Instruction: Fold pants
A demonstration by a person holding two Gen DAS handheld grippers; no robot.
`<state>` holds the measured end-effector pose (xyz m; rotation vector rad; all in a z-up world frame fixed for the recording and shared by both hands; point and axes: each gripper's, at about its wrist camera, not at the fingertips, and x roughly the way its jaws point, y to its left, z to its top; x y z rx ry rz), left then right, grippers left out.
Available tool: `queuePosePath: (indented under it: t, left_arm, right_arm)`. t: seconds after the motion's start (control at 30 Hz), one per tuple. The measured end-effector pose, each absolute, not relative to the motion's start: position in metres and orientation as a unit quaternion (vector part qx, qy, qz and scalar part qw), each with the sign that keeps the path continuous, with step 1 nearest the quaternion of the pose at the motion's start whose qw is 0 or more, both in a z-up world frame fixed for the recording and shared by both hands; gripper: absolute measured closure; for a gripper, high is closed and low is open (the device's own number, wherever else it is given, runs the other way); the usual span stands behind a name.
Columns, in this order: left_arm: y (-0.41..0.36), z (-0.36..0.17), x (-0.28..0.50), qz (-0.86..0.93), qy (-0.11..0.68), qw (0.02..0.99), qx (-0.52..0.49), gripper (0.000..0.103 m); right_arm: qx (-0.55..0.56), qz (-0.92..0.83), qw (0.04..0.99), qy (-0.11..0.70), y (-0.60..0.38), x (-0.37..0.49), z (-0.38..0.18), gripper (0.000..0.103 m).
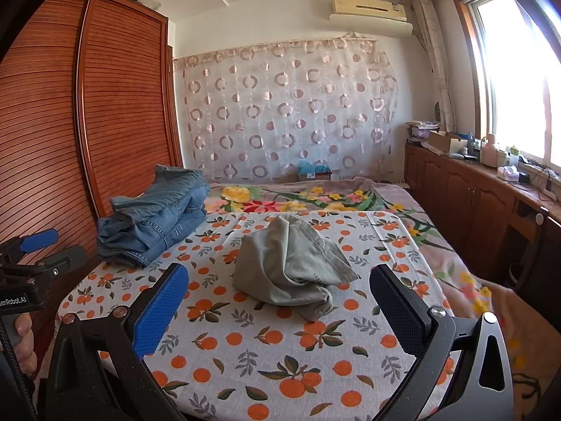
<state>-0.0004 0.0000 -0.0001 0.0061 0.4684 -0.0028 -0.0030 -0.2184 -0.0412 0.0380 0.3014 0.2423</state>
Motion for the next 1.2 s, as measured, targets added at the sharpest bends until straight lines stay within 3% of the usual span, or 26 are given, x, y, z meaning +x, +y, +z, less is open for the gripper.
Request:
queuePosePath:
  t: [1.2]
  left_arm:
    - [-0.002, 0.009, -0.001, -0.002, 0.231, 0.973, 0.002, 0.0]
  right_arm:
    - [0.019, 0.12, 0.981, 0.149, -0.218, -0.004, -0.042, 0.0]
